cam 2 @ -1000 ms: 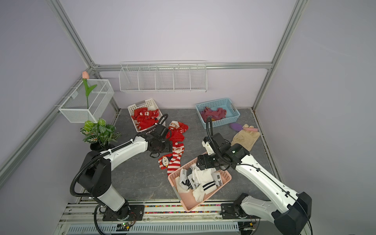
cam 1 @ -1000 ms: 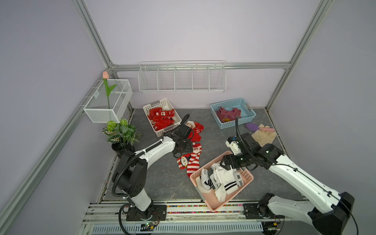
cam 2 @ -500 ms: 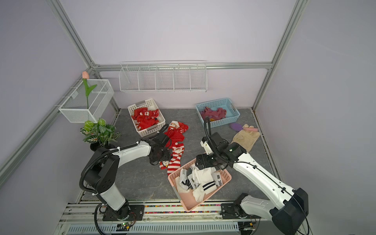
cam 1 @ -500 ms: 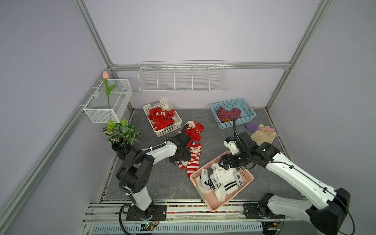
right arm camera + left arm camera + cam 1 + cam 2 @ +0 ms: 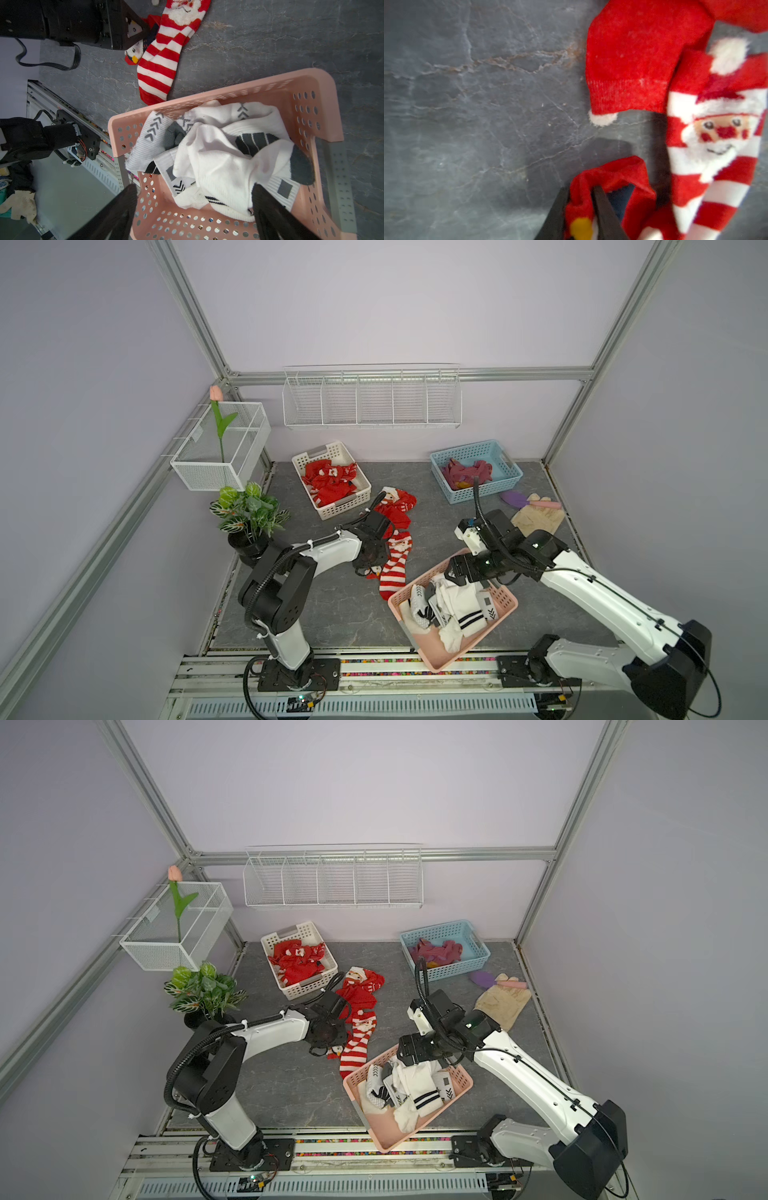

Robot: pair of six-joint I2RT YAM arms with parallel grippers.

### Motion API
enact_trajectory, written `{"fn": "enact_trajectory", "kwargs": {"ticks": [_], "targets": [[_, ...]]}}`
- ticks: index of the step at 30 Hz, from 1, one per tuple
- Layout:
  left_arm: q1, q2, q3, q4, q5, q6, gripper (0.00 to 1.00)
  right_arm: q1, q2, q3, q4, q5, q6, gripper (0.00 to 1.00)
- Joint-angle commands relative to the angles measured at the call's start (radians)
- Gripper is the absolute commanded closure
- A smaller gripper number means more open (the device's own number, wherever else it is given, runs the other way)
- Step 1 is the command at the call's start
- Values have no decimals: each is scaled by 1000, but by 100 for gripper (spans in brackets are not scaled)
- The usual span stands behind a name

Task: Sort the socks into the basket by color
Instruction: Pick up the sock from the center of the board.

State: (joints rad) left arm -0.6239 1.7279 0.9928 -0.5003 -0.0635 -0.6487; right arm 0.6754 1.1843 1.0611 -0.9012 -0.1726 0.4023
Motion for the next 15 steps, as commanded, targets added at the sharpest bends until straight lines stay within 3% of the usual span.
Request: {"fn": "enact_trajectory", "kwargs": {"ticks": [1, 7, 15], "targets": [[-5, -36, -54, -30, 4, -13, 100, -4, 13, 13, 19, -8, -10, 11], [-5, -228, 8, -111, -44, 17, 100, -4, 21, 22, 38, -19, -7, 11], [5, -381, 80, -188, -36, -1, 100, -4, 38, 23, 86, -45, 1, 11]]}}
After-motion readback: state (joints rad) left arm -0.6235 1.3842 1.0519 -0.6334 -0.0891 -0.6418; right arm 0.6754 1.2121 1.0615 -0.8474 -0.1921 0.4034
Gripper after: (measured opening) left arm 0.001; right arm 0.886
